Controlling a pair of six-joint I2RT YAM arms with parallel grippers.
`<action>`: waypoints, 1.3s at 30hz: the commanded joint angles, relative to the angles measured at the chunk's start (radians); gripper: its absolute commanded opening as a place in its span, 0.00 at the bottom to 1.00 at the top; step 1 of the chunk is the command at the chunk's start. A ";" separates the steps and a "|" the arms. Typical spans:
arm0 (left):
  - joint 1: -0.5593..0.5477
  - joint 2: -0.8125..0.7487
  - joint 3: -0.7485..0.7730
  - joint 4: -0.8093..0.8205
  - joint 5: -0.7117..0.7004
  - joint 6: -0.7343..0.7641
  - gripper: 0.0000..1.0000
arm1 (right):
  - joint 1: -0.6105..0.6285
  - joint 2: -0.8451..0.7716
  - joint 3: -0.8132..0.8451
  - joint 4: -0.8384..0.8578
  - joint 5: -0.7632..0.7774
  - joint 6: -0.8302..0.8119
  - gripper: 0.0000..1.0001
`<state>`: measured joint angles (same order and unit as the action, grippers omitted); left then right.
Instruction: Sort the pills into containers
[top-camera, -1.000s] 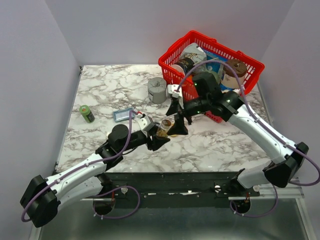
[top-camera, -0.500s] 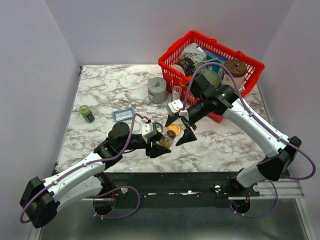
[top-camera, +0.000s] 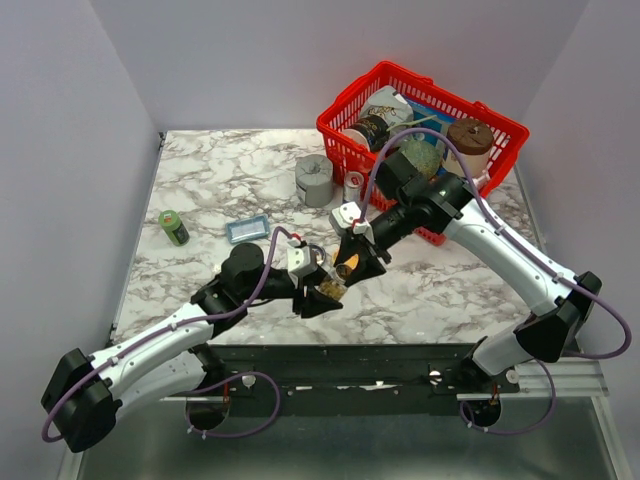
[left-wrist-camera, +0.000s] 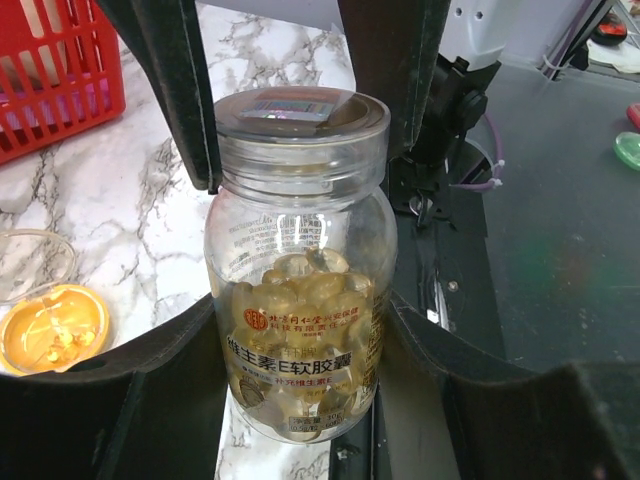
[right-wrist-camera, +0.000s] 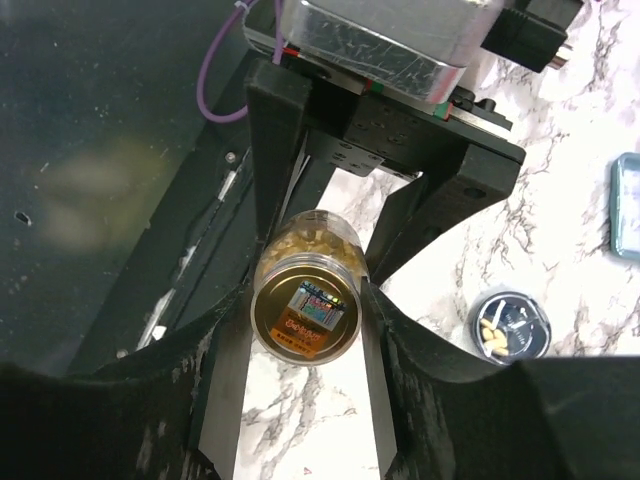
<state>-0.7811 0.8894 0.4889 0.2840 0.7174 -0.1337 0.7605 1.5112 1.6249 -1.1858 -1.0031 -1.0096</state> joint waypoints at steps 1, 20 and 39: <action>0.005 -0.001 0.034 0.024 -0.054 0.006 0.00 | 0.017 0.003 -0.039 0.081 0.023 0.126 0.45; 0.005 -0.038 -0.058 0.159 -0.300 -0.107 0.30 | 0.016 -0.006 -0.160 0.308 0.190 0.557 0.25; 0.017 -0.199 0.002 -0.161 -0.334 0.046 0.99 | -0.104 -0.086 -0.233 0.331 0.267 0.554 0.25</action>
<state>-0.7719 0.7456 0.4248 0.2649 0.4435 -0.1822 0.7044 1.4849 1.4425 -0.8639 -0.7910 -0.4683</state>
